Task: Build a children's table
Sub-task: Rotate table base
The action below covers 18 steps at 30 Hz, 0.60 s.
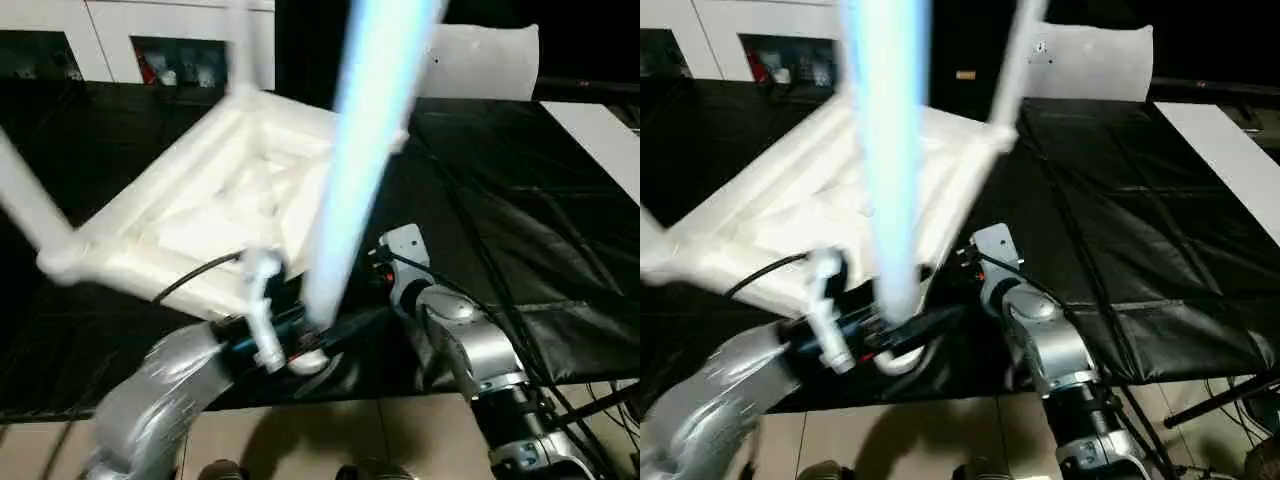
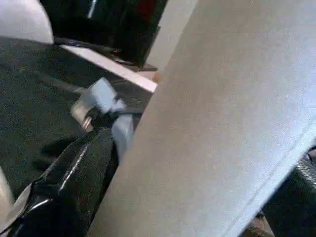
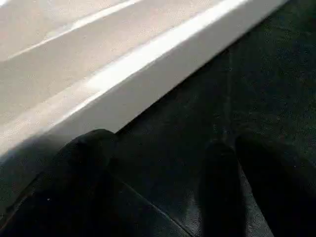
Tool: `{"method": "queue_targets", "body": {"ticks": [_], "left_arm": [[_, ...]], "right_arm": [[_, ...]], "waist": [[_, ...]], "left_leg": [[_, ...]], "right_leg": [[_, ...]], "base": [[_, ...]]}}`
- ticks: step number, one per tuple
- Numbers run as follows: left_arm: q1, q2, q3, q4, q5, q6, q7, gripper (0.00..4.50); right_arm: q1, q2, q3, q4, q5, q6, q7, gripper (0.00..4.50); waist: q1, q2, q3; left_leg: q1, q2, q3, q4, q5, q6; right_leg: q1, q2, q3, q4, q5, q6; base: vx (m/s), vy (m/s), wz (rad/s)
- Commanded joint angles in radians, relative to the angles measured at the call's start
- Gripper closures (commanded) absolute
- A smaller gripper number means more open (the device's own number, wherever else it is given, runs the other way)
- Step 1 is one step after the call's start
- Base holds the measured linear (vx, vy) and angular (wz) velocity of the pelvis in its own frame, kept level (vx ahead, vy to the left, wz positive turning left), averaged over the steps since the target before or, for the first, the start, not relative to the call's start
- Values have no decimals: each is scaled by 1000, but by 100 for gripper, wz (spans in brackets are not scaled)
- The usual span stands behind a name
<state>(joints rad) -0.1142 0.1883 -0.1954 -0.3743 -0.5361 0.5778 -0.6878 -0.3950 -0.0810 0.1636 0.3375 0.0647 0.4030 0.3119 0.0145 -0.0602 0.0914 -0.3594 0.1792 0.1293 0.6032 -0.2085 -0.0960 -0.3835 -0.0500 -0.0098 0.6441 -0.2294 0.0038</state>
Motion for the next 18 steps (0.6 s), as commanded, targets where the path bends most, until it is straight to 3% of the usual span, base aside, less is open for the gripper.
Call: {"method": "queue_targets", "body": {"ticks": [1, 8, 10, 12, 14, 18], "left_arm": [[-43, -41, -71, 28, 21, -35, -1, 4], [-136, -96, -64, 163, 108, -147, 50, 4], [-148, -92, -50, 187, 145, -172, 78, 4], [-148, -89, -46, 191, 150, -173, 82, 4], [-131, -31, -34, 180, 153, -158, 42, 4], [-106, 49, -29, 168, 137, -148, -41, 4]], "right_arm": [[-36, 53, 54, 8, 16, -37, 47, 0], [-44, 66, 16, 50, 13, -73, 10, 0], [-19, 34, -30, 42, 16, -81, -9, 0], [-13, 25, -45, 41, 19, -84, -12, 0], [21, -31, -93, 18, 29, -106, 9, 0], [57, -84, -134, -31, 52, -92, 44, 0]], "waist": [[10, 20, -68], [9, 19, -72], [11, 23, -72], [16, 21, -71], [26, 25, -73], [34, 24, -70]], "left_leg": [[-4, 24, 13, -68, -49, -12], [-4, 28, 12, -66, -50, -8], [-2, 29, 12, -66, -50, -10], [-1, 30, 14, -66, -54, -12], [4, 31, 15, -66, -55, -13], [4, 27, 17, -68, -67, -11]], "right_leg": [[54, -58, 35, -66, 51, -202], [59, -60, 35, -66, 80, -217], [57, -58, 35, -66, 89, -219], [57, -57, 35, -65, 93, -218], [56, -57, 34, -65, 93, -218], [55, -52, 35, -65, 80, -205]], "base": [[0, 0, 0], [0, 0, 0], [0, 0, 0], [0, 0, 0], [0, 0, 0], [0, 0, 0]]}}
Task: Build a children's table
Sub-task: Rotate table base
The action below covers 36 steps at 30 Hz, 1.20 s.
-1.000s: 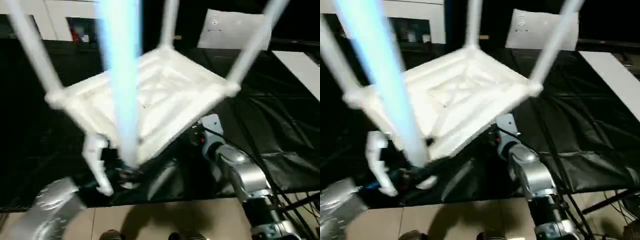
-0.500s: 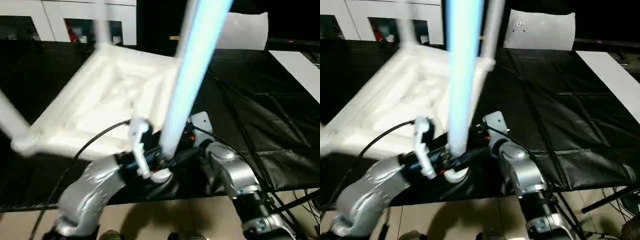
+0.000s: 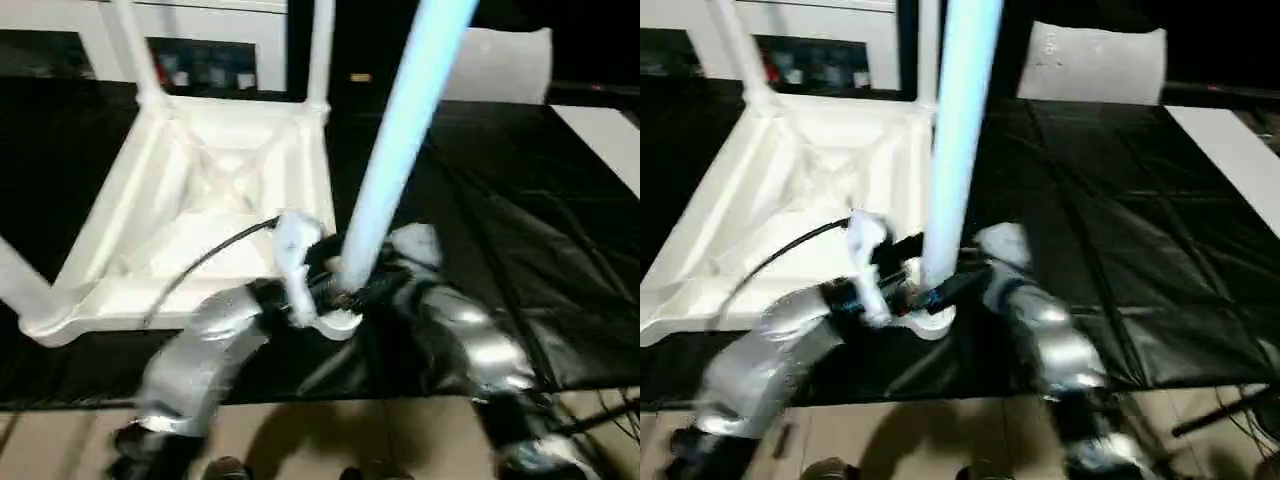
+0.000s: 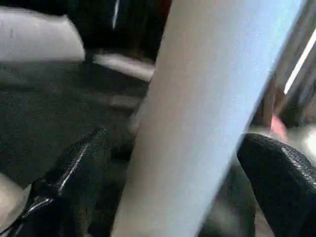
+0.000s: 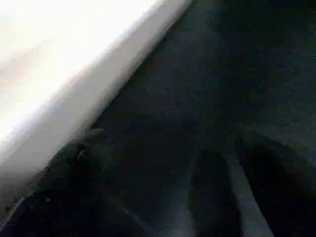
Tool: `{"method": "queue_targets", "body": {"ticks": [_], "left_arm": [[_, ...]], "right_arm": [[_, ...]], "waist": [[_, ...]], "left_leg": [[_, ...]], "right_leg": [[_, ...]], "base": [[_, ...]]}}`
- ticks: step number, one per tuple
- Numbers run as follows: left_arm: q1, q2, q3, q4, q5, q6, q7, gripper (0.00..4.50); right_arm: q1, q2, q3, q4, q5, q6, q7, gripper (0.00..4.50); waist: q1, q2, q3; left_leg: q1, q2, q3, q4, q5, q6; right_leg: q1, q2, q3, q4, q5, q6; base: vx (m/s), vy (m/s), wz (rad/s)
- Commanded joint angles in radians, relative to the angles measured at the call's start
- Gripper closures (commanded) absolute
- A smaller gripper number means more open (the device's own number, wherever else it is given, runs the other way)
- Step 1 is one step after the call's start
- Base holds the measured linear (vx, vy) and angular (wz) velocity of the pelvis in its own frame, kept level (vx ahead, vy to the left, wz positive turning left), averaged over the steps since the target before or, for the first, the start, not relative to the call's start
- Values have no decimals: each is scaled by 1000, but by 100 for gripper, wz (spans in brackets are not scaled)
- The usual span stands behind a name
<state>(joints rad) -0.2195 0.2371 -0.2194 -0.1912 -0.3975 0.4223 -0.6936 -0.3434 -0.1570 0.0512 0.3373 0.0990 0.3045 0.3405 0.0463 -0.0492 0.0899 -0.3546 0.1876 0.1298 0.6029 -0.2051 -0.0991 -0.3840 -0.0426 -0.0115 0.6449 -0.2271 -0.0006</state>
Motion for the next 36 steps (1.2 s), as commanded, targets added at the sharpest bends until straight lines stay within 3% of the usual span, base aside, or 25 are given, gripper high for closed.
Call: {"method": "queue_targets", "body": {"ticks": [1, 2, 3, 5, 8, 11, 13, 14, 15, 16, 22, 31, 36], "left_arm": [[2, 34, -1, -9, -4, 5, -70, 4], [2, 42, 0, -8, -4, 4, -78, 4], [2, 80, 5, 5, 2, -6, -112, 4], [-14, 139, -15, 52, 46, -51, -164, 21], [-59, 224, -62, 142, 116, -124, -251, 49], [-139, 284, -95, 271, 179, -182, -337, 67], [-171, 302, -105, 321, 195, -203, -377, 99], [-179, 307, -110, 335, 199, -214, -390, 99], [-199, 321, -124, 366, 209, -226, -424, 105], [-214, 332, -137, 390, 219, -235, -451, 110], [-276, 343, -174, 496, 262, -286, -524, 158], [-290, 324, -166, 544, 253, -291, -553, 230], [-300, 321, -159, 560, 253, -301, -572, 250]], "right_arm": [[20, -26, -32, -54, 27, 10, 34, 0], [23, -30, -34, -59, 29, 11, 38, 0], [40, -46, -47, -87, 45, 13, 60, 0], [62, -70, -59, -125, 60, 9, 84, 0], [96, -116, -67, -195, 105, 32, 157, 0], [129, -186, -51, -283, 139, 43, 271, 0], [146, -227, -36, -323, 150, 42, 338, 0], [152, -239, -32, -335, 154, 42, 357, 0], [163, -269, -23, -362, 162, 44, 400, 0], [172, -293, -17, -381, 170, 45, 430, 0], [216, -386, -2, -496, 237, 92, 553, 0], [242, -405, 28, -557, 259, 116, 593, 0], [242, -408, 41, -562, 261, 123, 601, 0]], "waist": [[4, 15, -68], [5, 16, -66], [8, 34, -66], [5, 16, -65], [9, 20, -67], [12, 23, -66], [14, 28, -70], [16, 25, -72], [17, 31, -70], [19, 28, -72], [20, 27, -71], [21, 28, -67], [21, 22, -67]], "left_leg": [[0, 19, 16, -68, -79, -10], [0, 20, 16, -70, -88, -10], [2, 19, 13, -71, -108, -14], [1, 19, 15, -73, -117, -7], [3, 19, 16, -75, -122, 3], [4, 20, 15, -78, -123, 7], [4, 21, 14, -76, -109, 6], [5, 23, 15, -74, -104, 10], [3, 22, 15, -75, -103, 11], [7, 23, 16, -74, -107, 17], [4, 26, 16, -74, -117, 25], [4, 30, 16, -77, -147, 13], [3, 29, 18, -76, -129, 19]], "right_leg": [[55, -60, 36, -68, 57, -201], [54, -60, 36, -70, 40, -199], [50, -61, 36, -70, 11, -198], [52, -59, 36, -76, -7, -199], [50, -62, 38, -80, -65, -186], [48, -61, 38, -82, -65, -176], [48, -63, 36, -77, -28, -190], [50, -66, 37, -75, -5, -200], [49, -66, 37, -75, -2, -205], [49, -65, 36, -76, 4, -211], [53, -70, 37, -77, -11, -233], [48, -74, 38, -82, -75, -249], [48, -73, 39, -81, -63, -244]], "base": [[0, 0, 0], [0, 0, 0], [0, 0, 0], [0, 0, 0], [0, 0, 0], [0, 0, 0], [0, 0, 0], [0, 0, 0], [0, 0, 0], [0, 0, 0], [0, 0, 0], [0, 0, 0], [0, 0, 0]]}}
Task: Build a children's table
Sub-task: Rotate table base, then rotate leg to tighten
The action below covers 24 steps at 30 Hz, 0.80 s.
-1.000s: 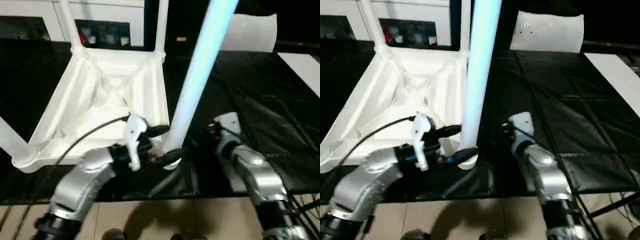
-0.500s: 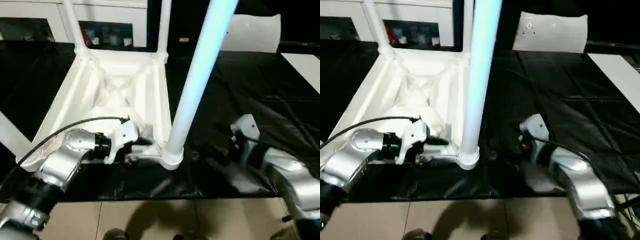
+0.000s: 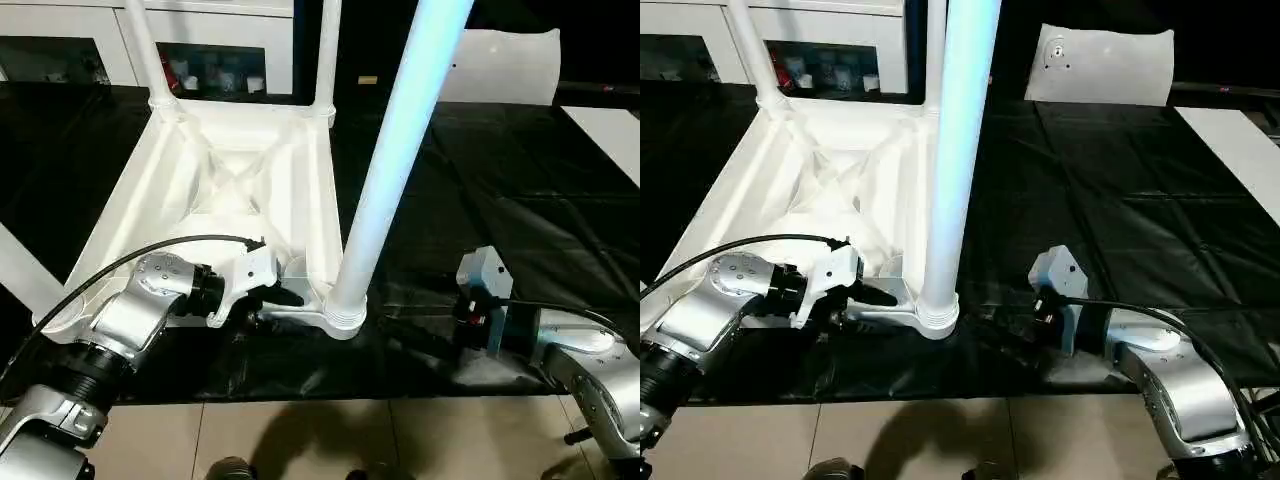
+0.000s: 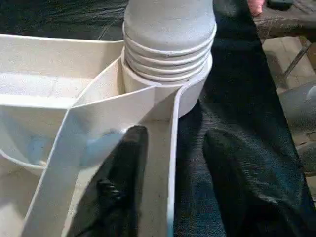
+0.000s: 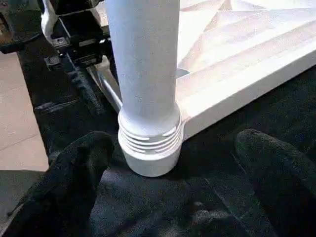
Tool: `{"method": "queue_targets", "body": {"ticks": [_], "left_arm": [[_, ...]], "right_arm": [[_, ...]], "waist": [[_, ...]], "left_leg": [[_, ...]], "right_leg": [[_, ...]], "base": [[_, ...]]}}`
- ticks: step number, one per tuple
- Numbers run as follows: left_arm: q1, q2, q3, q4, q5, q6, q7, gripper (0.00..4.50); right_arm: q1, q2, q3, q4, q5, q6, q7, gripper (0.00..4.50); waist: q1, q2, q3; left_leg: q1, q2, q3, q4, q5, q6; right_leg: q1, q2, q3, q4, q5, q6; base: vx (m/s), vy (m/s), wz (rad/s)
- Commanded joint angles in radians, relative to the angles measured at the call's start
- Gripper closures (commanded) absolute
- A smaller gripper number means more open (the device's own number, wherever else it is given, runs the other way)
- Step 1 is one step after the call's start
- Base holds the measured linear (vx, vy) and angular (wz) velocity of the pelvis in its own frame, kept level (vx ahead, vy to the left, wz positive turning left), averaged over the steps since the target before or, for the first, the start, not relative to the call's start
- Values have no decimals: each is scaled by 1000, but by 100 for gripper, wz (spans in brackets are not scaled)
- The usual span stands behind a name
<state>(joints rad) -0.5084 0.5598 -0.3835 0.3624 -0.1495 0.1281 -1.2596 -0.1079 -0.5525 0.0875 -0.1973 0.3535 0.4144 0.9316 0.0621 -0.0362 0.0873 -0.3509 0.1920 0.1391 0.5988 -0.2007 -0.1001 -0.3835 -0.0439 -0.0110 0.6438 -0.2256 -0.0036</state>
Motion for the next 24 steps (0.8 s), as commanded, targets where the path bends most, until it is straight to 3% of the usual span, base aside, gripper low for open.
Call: {"method": "queue_targets", "body": {"ticks": [1, 15, 24], "left_arm": [[-15, -1, 5, 10, 7, -10, -11, 275], [-34, 14, -8, 24, 36, -5, -44, 381], [-32, 12, 0, 23, 39, -16, -71, 444]], "right_arm": [[8, -16, 9, -29, 3, 15, 15, 0], [12, -22, 41, -40, -9, 19, 16, 0], [0, -13, 60, -30, -11, 11, 14, 0]], "waist": [[5, 9, -65], [5, 9, -63], [5, 8, -68]], "left_leg": [[-1, 25, 9, -71, -133, 21], [-1, 27, 9, -74, -143, 17], [-2, 27, 9, -73, -118, 23]], "right_leg": [[47, -73, 38, -80, -65, -241], [45, -74, 38, -83, -95, -231], [48, -75, 37, -78, -48, -240]], "base": [[0, 0, 0], [0, 0, 0], [0, 0, 0]]}}
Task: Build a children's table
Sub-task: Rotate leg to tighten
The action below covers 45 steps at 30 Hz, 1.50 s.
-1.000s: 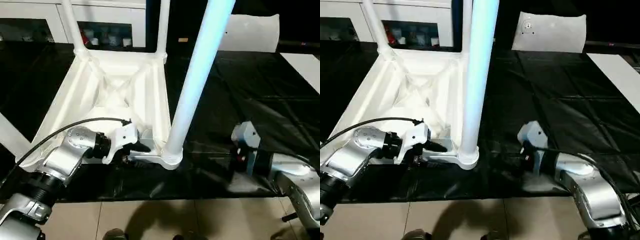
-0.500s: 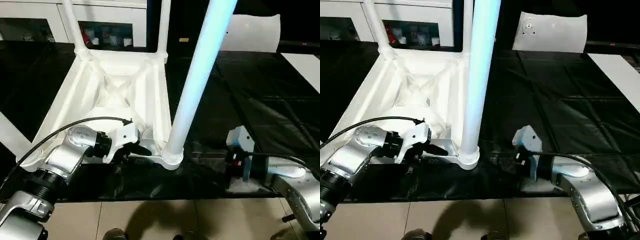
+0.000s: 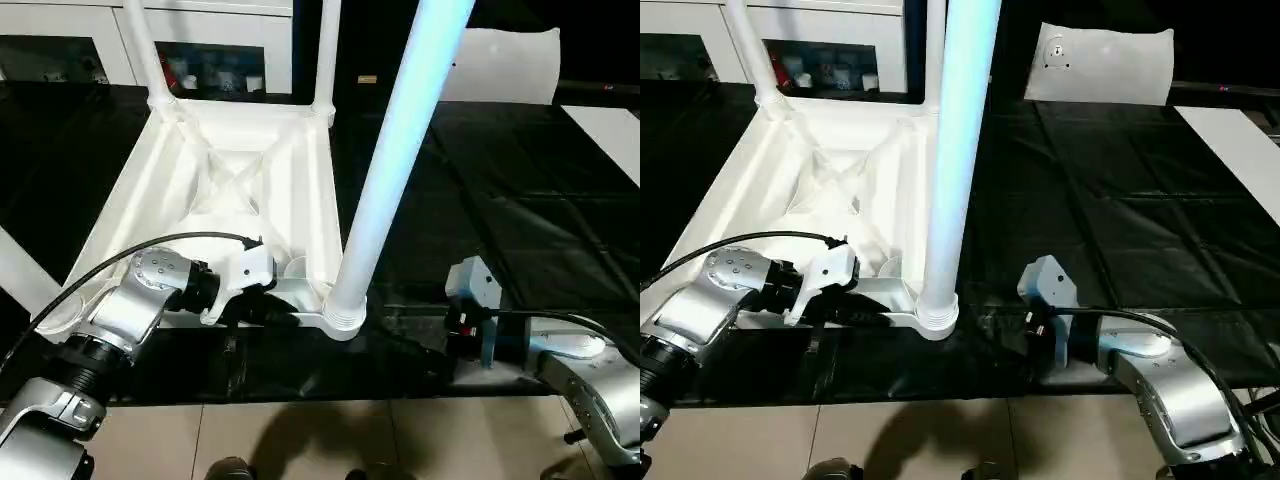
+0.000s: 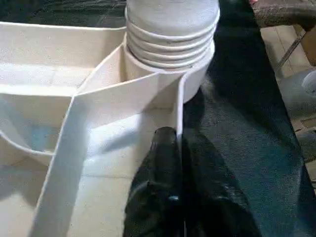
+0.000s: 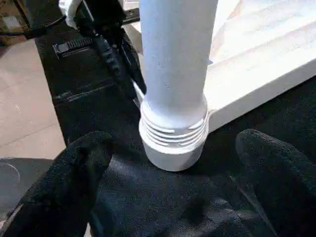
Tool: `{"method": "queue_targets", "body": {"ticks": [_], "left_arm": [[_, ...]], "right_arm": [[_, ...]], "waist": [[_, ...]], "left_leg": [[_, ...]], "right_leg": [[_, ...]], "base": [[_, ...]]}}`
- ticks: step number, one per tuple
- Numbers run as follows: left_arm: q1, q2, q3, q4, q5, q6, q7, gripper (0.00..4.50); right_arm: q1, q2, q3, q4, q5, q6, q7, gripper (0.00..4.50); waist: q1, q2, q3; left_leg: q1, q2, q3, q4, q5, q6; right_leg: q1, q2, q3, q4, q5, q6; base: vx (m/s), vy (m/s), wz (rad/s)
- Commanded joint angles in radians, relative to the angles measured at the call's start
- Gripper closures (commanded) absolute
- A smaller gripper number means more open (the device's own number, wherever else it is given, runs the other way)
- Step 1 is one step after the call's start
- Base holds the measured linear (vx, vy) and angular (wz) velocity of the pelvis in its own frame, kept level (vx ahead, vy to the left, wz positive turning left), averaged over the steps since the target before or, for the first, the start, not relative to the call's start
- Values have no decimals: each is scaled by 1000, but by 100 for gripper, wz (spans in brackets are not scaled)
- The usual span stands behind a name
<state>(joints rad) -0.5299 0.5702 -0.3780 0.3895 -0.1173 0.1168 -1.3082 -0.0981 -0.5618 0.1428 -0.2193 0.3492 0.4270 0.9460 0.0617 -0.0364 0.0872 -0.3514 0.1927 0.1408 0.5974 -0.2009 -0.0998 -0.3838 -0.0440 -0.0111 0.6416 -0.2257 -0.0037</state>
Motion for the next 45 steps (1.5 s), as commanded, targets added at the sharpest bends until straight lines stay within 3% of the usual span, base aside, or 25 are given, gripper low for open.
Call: {"method": "queue_targets", "body": {"ticks": [1, 8, 10, 12, 17, 22, 24, 34, 37, 38, 41, 45], "left_arm": [[-10, 1, -5, -5, 6, -7, -25, 444], [5, 9, -38, -17, 27, -73, -68, 448], [9, 13, -52, -23, 36, -101, -85, 450], [12, 16, -60, -32, 39, -120, -102, 450], [14, 23, -70, -66, 33, -130, -146, 450], [16, 30, -73, -76, 39, -140, -158, 450], [17, 32, -73, -78, 40, -140, -160, 450], [23, 36, -69, -89, 46, -131, -167, 450], [24, 37, -68, -91, 46, -129, -168, 450], [24, 37, -67, -91, 46, -128, -168, 450], [23, 37, -66, -90, 47, -127, -167, 450], [20, 37, -66, -88, 48, -126, -169, 450]], "right_arm": [[-14, -2, 8, -4, -9, -4, 1, 0], [-98, 50, 30, 106, 18, -60, 78, 0], [-124, 49, 42, 142, 27, -68, 126, 38], [-151, 43, 56, 175, 33, -74, 174, 46], [-221, 27, 100, 250, 36, -80, 295, 83], [-290, 34, 129, 342, 17, -107, 384, 126], [-308, 41, 134, 369, 13, -113, 398, 135], [-364, 74, 171, 469, -2, -153, 463, 222], [-364, 80, 176, 476, -23, -173, 441, 222], [-365, 81, 173, 475, -18, -159, 443, 186], [-367, 83, 165, 478, -1, -134, 466, 176], [-370, 94, 165, 494, -26, -166, 434, 134]], "waist": [[6, 9, -68], [5, 8, -78], [5, 5, -79], [5, 8, -79], [16, 4, -80], [30, 4, -80], [30, -2, -78], [30, 0, -79], [30, 0, -79], [30, 0, -79], [30, 3, -77], [30, 4, -78]], "left_leg": [[-1, 27, 8, -71, -117, 22], [-1, 27, 10, -66, -81, 36], [-2, 26, 10, -65, -74, 44], [-1, 28, 11, -64, -67, 48], [2, 30, 13, -63, -57, 66], [5, 32, 15, -63, -66, 62], [3, 31, 16, -64, -65, 61], [1, 29, 16, -64, -60, 63], [0, 29, 16, -63, -50, 67], [1, 29, 16, -64, -56, 65], [2, 29, 16, -66, -85, 57], [2, 29, 15, -66, -83, 53]], "right_leg": [[48, -75, 37, -76, -45, -241], [52, -75, 36, -66, 37, -265], [54, -75, 35, -64, 55, -271], [54, -77, 35, -63, 64, -276], [52, -78, 33, -59, 72, -293], [48, -80, 31, -58, 54, -295], [49, -78, 30, -59, 51, -292], [47, -79, 28, -58, 40, -291], [48, -78, 28, -56, 58, -290], [48, -78, 28, -57, 51, -289], [47, -79, 29, -61, 19, -287], [47, -78, 29, -59, 31, -288]], "base": [[0, 0, 0], [0, 0, 0], [0, 0, 0], [0, 0, 0], [0, 0, 0], [0, 0, 0], [0, 0, 0], [0, 0, 0], [0, 0, 0], [0, 0, 0], [0, 0, 0], [0, 0, 0]]}}
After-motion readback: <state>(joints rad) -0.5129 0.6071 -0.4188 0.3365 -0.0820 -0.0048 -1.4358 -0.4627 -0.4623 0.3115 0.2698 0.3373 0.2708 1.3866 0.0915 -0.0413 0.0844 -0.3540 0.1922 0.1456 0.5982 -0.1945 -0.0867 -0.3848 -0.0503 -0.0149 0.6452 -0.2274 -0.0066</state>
